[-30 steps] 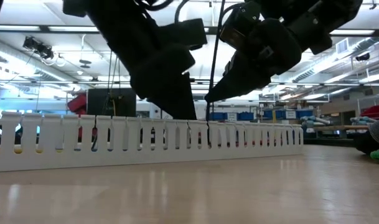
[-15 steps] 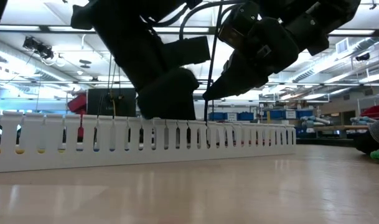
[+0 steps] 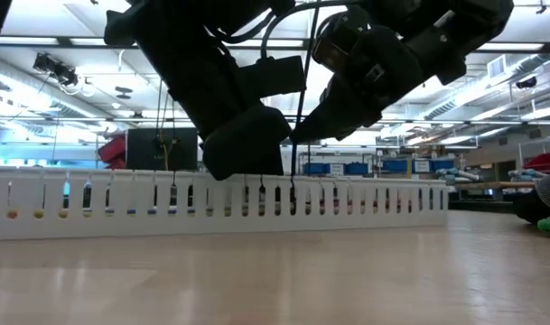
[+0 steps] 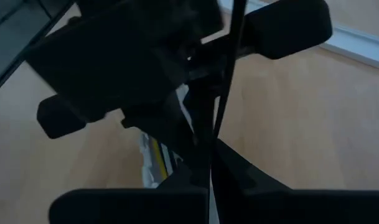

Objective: Ziptie cables
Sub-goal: Put the cable wires in the white cable duct

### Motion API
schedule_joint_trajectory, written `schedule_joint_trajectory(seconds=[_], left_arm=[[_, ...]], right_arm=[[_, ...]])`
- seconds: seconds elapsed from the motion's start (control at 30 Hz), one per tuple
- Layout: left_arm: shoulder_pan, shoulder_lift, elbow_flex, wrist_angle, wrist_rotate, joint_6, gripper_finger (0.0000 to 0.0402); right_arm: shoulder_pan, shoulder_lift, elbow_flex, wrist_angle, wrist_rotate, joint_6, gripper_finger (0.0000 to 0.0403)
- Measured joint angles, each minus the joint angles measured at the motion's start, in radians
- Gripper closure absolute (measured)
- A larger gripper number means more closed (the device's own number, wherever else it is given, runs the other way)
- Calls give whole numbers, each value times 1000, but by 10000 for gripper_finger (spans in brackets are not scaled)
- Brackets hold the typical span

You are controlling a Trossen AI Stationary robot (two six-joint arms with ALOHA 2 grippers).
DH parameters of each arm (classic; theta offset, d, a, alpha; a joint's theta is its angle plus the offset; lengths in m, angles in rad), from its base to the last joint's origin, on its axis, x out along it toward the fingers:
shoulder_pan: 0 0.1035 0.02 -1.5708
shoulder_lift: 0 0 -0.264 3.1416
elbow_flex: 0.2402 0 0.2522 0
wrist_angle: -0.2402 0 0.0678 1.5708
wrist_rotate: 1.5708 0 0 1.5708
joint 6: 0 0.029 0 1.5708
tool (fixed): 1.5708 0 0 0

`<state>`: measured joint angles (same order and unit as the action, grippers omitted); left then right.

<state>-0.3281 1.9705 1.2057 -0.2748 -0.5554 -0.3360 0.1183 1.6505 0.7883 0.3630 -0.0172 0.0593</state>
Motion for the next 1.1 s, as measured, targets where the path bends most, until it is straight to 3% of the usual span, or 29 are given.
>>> schedule_joint_trajectory(seconds=[0.23, 0.7, 1.1], left_arm=[[-11, 0, 0, 41, -1, 48, 399], [-22, 0, 1, 38, 8, 71, 401], [-21, 0, 2, 11, 12, 71, 401]], right_arm=[[-22, 4, 0, -24, -6, 0, 402], [-35, 198, 17, 126, -60, 52, 403], [-5, 120, 15, 29, -62, 50, 403]])
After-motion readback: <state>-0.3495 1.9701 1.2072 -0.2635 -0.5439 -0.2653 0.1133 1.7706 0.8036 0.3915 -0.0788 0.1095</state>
